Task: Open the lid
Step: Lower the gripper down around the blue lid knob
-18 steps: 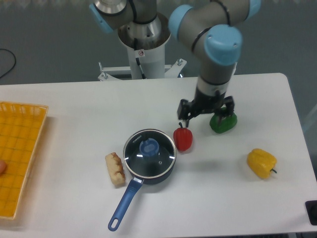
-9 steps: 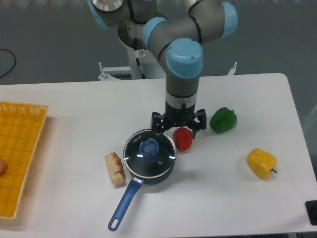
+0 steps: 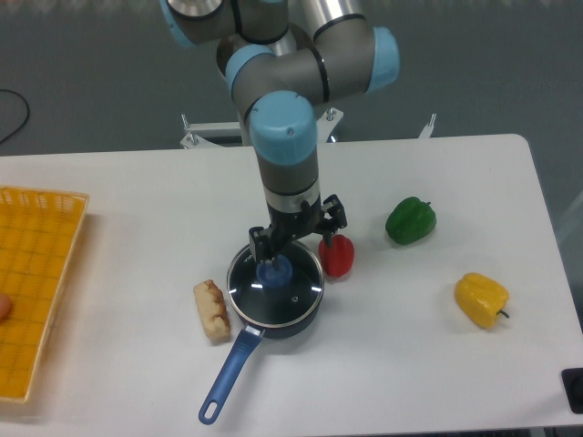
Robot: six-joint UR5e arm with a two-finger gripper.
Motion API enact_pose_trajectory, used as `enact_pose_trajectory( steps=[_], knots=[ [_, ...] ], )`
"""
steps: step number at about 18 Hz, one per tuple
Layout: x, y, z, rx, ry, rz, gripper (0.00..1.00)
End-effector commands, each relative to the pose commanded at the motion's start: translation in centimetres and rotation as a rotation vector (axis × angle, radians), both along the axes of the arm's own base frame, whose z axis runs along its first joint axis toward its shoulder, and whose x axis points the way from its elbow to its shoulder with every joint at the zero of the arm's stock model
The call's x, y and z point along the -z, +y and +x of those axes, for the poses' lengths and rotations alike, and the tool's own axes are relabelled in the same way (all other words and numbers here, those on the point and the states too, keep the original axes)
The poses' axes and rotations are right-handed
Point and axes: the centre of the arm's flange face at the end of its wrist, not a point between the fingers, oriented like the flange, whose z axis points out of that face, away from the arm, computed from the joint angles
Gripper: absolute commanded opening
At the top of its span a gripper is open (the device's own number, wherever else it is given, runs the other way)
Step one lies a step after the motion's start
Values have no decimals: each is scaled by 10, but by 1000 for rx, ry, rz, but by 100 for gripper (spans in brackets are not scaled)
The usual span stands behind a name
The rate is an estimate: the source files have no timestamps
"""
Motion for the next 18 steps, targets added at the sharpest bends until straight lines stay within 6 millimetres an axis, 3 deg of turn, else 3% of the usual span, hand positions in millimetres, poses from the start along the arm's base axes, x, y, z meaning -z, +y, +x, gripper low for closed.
enact_pose_trajectory(
  steps=[12, 18],
  knots=[
    [21, 34, 28, 66, -18, -18, 100],
    [26, 39, 34, 89, -25, -23, 96]
  ],
)
